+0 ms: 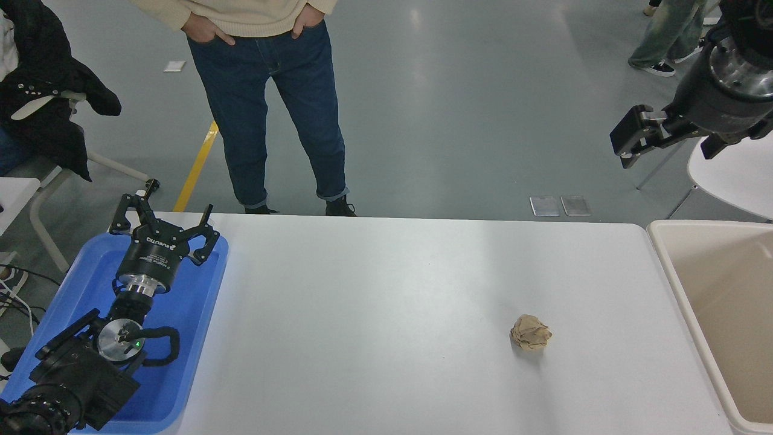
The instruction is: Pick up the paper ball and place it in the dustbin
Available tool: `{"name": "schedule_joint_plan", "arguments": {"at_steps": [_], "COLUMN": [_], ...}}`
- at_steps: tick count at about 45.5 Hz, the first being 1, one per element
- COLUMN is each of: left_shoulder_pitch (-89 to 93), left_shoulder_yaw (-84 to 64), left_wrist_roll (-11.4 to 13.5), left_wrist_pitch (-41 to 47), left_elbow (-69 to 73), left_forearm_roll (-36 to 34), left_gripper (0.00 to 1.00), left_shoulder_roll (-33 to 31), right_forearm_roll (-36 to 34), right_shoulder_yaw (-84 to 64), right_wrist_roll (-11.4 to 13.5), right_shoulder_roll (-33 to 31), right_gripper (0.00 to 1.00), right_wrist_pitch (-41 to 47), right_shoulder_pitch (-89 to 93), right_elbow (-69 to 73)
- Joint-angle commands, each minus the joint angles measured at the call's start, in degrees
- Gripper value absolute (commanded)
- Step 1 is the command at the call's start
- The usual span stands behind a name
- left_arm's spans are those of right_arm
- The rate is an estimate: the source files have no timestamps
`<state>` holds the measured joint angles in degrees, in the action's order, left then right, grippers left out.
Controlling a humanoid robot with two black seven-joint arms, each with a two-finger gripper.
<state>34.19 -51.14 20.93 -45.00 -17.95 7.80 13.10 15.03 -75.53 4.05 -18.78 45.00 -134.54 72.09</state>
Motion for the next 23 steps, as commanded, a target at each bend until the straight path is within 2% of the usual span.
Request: {"name": "schedule_joint_plan", "arguments": {"at_steps": [1,13,23], "left_shoulder_pitch": [0.00,0.00,0.00], "left_shoulder_yaw": [-0.01,-0.01,-0.01], "left_wrist_roll": [-0.01,0.08,-0.01], "left_wrist_pitch": [0.00,0.00,0.00], "left_elbow": [-0.07,-0.07,0.02], "left_forearm_roll": [0.03,0.03,0.03], "left_gripper": [1.00,1.00,1.00], "left_shoulder_roll": [0.00,0.00,0.00], "right_forearm_roll": [-0.17,0.00,0.62], "right_shoulder_yaw": [1.70,1.43,8.37], "right_wrist_roll": [-0.09,0.00,0.00], "right_shoulder_roll": [-0.12,-0.65,-0.47], "right_gripper": [1.00,1.00,1.00], "right_wrist_pitch": [0.00,0.00,0.00], "right_shoulder_pitch": [0.94,6.56,17.28], "right_elbow": [-0.02,-0.10,-0.37]}}
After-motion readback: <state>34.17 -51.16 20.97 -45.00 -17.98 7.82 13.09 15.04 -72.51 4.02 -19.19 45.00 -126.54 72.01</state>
